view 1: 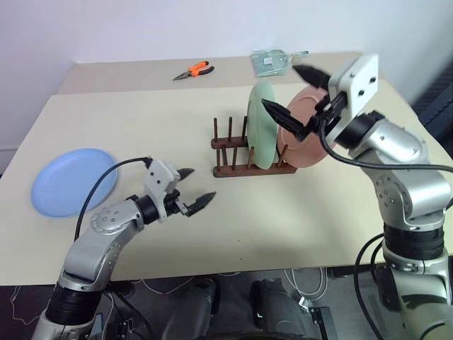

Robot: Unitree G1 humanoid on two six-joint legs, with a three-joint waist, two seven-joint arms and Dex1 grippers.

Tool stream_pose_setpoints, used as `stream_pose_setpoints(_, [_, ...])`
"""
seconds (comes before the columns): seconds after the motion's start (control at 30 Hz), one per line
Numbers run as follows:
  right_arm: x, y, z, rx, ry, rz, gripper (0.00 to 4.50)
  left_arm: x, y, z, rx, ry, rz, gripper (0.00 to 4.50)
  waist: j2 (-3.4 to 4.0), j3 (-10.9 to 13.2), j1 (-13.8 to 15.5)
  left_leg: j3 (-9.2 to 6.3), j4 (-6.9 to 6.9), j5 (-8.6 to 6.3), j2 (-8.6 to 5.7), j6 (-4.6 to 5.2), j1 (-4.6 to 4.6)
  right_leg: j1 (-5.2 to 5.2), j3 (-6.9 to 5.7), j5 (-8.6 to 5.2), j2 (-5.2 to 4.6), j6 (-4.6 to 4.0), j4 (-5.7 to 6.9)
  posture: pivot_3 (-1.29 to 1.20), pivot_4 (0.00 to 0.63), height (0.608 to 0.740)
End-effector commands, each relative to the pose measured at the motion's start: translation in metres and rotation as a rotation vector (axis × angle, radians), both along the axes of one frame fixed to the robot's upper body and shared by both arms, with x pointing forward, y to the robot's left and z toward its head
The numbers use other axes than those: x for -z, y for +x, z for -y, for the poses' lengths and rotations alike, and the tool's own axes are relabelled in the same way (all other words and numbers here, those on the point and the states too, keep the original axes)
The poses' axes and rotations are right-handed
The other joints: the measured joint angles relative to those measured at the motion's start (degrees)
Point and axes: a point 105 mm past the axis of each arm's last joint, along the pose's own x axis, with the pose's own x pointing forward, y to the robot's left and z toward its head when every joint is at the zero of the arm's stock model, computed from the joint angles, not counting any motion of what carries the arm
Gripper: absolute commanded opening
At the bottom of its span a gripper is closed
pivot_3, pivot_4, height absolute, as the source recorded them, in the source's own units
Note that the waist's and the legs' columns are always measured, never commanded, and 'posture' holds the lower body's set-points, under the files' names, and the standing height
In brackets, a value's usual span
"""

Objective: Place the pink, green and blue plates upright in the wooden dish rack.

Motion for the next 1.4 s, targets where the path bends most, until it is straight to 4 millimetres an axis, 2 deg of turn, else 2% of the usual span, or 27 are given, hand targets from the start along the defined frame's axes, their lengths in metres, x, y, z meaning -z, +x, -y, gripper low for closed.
stream_pose_setpoints(0.03, [0.001,-0.018,-0.036,-0.118,-0.192,0.133,4.46,-0.022,0.023,-0.058,-0.351,-0.033,0.078,4.5,-0.02,-0.02,0.0,-0.01,-0.01,0.0,0.02,0.0,0.0,0.01,-0.02,0.05,0.01,0.09,0.0,0.0,0.15,0.729])
stream_pose_setpoints(0.1, [0.016,-0.022,-0.057,-0.177,-0.293,0.176,4.46,-0.024,0.03,-0.103,-0.618,-0.04,0.081,4.5,-0.05,-0.03,0.02,-0.01,-0.01,0.0,0.02,0.0,0.0,0.01,-0.03,0.06,0.01,0.13,0.0,0.0,0.15,0.729])
stream_pose_setpoints(0.17, [0.03,-0.025,-0.072,-0.226,-0.334,0.188,4.46,-0.023,0.029,-0.15,-0.878,-0.032,0.059,4.5,-0.06,-0.03,-0.02,0.02,0.02,0.01,0.01,0.0,-0.01,0.0,-0.02,0.07,0.0,0.15,-0.01,0.0,0.15,0.729])
stream_pose_setpoints(0.23, [0.042,-0.025,-0.085,-0.265,-0.337,0.172,4.46,-0.025,0.015,-0.196,-1.147,-0.035,0.038,4.5,-0.09,-0.04,-0.03,0.01,0.03,0.01,0.0,0.0,-0.01,0.01,-0.02,0.08,0.01,0.15,0.0,0.0,0.15,0.729])
stream_pose_setpoints(0.27, [0.047,-0.024,-0.089,-0.278,-0.329,0.158,4.46,-0.026,0.006,-0.212,-1.253,-0.046,0.033,4.5,-0.11,-0.04,0.0,0.01,0.04,0.01,0.0,-0.01,-0.01,0.0,-0.02,0.08,0.04,0.15,0.01,0.0,0.15,0.729])
stream_pose_setpoints(0.37, [0.063,-0.023,-0.097,-0.304,-0.342,0.131,4.46,-0.026,-0.023,-0.244,-1.46,-0.11,-0.001,4.5,-0.2,-0.09,0.21,0.0,0.07,0.01,-0.01,-0.03,-0.01,0.01,-0.03,0.1,0.05,0.16,0.02,0.0,0.15,0.729])
stream_pose_setpoints(0.43, [0.073,-0.022,-0.098,-0.309,-0.362,0.121,4.46,-0.017,-0.039,-0.256,-1.543,-0.174,-0.053,4.5,-0.3,-0.15,0.35,-0.02,0.11,0.14,-0.03,-0.27,0.0,0.05,-0.06,0.1,0.05,0.17,0.02,0.0,0.15,0.729])
stream_pose_setpoints(0.47, [0.077,-0.021,-0.098,-0.31,-0.371,0.115,4.46,-0.006,-0.049,-0.259,-1.584,-0.263,-0.107,4.5,-0.3,-0.15,0.37,-0.03,0.14,0.14,-0.03,-0.27,0.0,0.05,-0.07,0.11,0.04,0.18,0.02,0.0,0.15,0.729])
stream_pose_setpoints(0.53, [0.081,-0.02,-0.097,-0.312,-0.379,0.112,4.46,0.011,-0.061,-0.259,-1.624,-0.385,-0.186,4.5,-0.32,-0.15,0.28,-0.01,0.2,-0.04,-0.07,-0.21,0.03,0.14,-0.08,0.15,0.03,0.26,-0.01,0.0,0.15,0.729])
stream_pose_setpoints(0.63, [0.083,-0.019,-0.096,-0.317,-0.379,0.11,4.46,0.035,-0.052,-0.233,-1.474,-0.564,-0.331,4.5,-0.35,-0.17,0.26,-0.05,0.23,-0.08,-0.05,-0.16,0.04,0.15,-0.09,0.16,0.05,0.27,0.04,0.0,0.15,0.729])
stream_pose_setpoints(0.67, [0.083,-0.02,-0.096,-0.318,-0.378,0.11,4.5,0.041,-0.05,-0.226,-1.448,-0.631,-0.366,4.24,-0.36,-0.17,0.26,-0.08,0.23,-0.07,-0.06,-0.18,0.04,0.16,-0.11,0.16,0.05,0.27,0.05,0.0,0.15,0.729])
stream_pose_setpoints(0.73, [0.084,-0.02,-0.096,-0.32,-0.376,0.11,4.5,0.046,-0.05,-0.221,-1.436,-0.725,-0.4,3.63,-0.38,-0.17,0.27,-0.11,0.24,-0.06,-0.05,-0.2,0.04,0.16,-0.12,0.16,0.06,0.27,0.06,0.0,0.15,0.729])
stream_pose_setpoints(0.83, [0.086,-0.02,-0.095,-0.315,-0.378,0.109,4.5,0.048,-0.052,-0.222,-1.46,-0.77,-0.41,2.16,-0.4,-0.18,0.15,-0.09,0.22,-0.05,-0.05,-0.22,0.12,0.21,-0.12,0.15,0.05,0.27,0.07,0.0,0.15,0.729])
stream_pose_setpoints(0.93, [0.087,-0.019,-0.094,-0.305,-0.377,0.105,4.5,0.039,-0.046,-0.219,-1.427,-0.762,-0.391,0.68,-0.41,-0.18,0.16,-0.07,0.19,-0.04,-0.05,-0.25,0.13,0.2,-0.1,0.15,0.06,0.26,0.07,0.0,0.15,0.729])
stream_pose_setpoints(0.97, [0.089,-0.019,-0.093,-0.304,-0.379,0.092,4.5,0.034,-0.042,-0.216,-1.395,-0.747,-0.376,0.19,-0.42,-0.18,0.16,-0.08,0.19,0.03,-0.05,-0.37,0.13,0.2,-0.1,0.15,0.06,0.26,0.07,0.0,0.15,0.729])
stream_pose_setpoints(1.0, [0.09,-0.019,-0.092,-0.304,-0.38,0.082,4.5,0.032,-0.038,-0.214,-1.373,-0.736,-0.365,0.08,-0.42,-0.18,0.16,-0.08,0.19,0.05,-0.05,-0.41,0.13,0.21,-0.1,0.16,0.06,0.26,0.07,0.0,0.15,0.729])
stream_pose_setpoints(1.07, [0.091,-0.016,-0.089,-0.292,-0.39,0.066,4.5,0.006,-0.023,-0.204,-1.261,-0.684,-0.261,0.08,-0.43,-0.18,0.26,-0.08,0.2,0.05,-0.05,-0.4,0.14,0.22,-0.1,0.16,0.06,0.26,0.07,0.0,0.15,0.729])
stream_pose_setpoints(1.17, [0.087,-0.014,-0.088,-0.263,-0.404,0.113,4.5,-0.042,0.002,-0.17,-1.041,-0.53,-0.105,0.08,-0.55,-0.15,0.32,-0.09,0.21,0.05,-0.06,-0.4,0.14,0.24,-0.1,0.16,0.06,0.25,0.06,0.0,0.15,0.729])
stream_pose_setpoints(1.23, [0.085,-0.014,-0.089,-0.256,-0.412,0.147,4.5,-0.057,0.011,-0.152,-0.949,-0.464,-0.061,0.08,-0.57,-0.15,0.26,-0.09,0.21,0.05,-0.06,-0.41,0.13,0.24,-0.1,0.16,0.06,0.24,0.06,0.0,0.15,0.729])
stream_pose_setpoints(1.3, [0.085,-0.015,-0.093,-0.257,-0.439,0.191,4.5,-0.081,0.021,-0.123,-0.818,-0.397,-0.007,0.08,-0.56,-0.16,0.13,-0.06,0.19,0.05,-0.06,-0.41,0.14,0.23,-0.08,0.16,0.05,0.24,0.06,0.0,0.15,0.729])
stream_pose_setpoints(1.4, [0.088,-0.016,-0.099,-0.261,-0.473,0.238,4.5,-0.103,0.028,-0.094,-0.705,-0.373,0.037,0.08,-0.56,-0.15,-0.13,-0.05,0.13,0.09,-0.05,-0.48,0.14,0.19,-0.06,0.16,0.07,0.24,0.07,0.0,0.15,0.729])
